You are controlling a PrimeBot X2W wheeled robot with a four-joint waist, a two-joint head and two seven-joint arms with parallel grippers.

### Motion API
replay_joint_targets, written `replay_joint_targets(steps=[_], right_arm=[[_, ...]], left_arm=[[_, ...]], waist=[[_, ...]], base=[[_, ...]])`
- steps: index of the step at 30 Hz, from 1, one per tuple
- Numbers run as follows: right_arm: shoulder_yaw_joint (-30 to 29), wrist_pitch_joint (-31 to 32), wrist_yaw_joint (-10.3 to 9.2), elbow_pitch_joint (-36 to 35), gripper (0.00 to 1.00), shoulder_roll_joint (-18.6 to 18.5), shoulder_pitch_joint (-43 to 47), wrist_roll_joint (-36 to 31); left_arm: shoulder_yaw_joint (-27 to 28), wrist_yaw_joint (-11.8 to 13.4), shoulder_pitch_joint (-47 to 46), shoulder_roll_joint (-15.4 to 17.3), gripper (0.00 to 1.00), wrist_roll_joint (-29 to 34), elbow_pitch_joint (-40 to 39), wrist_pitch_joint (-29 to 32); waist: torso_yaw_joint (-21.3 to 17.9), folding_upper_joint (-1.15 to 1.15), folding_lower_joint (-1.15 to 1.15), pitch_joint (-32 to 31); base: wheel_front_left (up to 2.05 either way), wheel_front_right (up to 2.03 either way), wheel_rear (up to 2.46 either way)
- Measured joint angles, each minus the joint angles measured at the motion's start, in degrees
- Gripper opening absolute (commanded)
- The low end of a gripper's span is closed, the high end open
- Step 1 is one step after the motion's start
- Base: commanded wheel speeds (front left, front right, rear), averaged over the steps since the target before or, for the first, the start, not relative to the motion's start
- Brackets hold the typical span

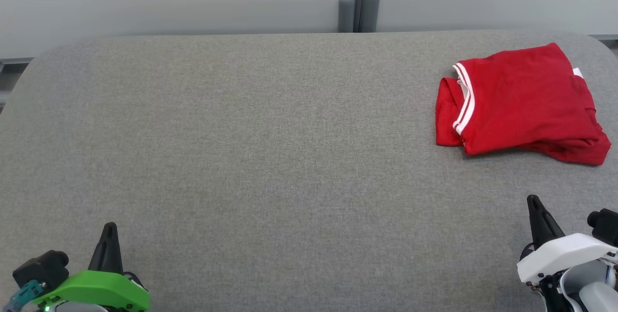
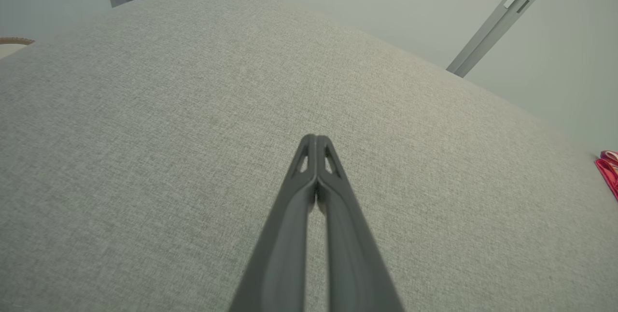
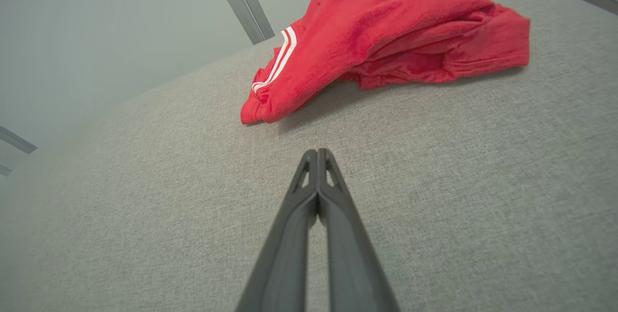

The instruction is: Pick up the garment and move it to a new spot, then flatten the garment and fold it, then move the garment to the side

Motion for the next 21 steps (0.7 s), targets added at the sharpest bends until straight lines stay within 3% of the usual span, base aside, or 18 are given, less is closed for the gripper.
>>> replay_joint_targets(steps=[21], right_arm=[[-4.66, 3.93, 2.78, -0.16, 0.0, 3.57, -0.91, 11.33]], left_arm=[[3.1, -2.96, -0.07, -1.96, 0.0, -11.09, -0.04, 4.12]], waist=[[-0.59, 0.0, 0.0, -0.81]], base=[[0.0, 0.0, 0.0]])
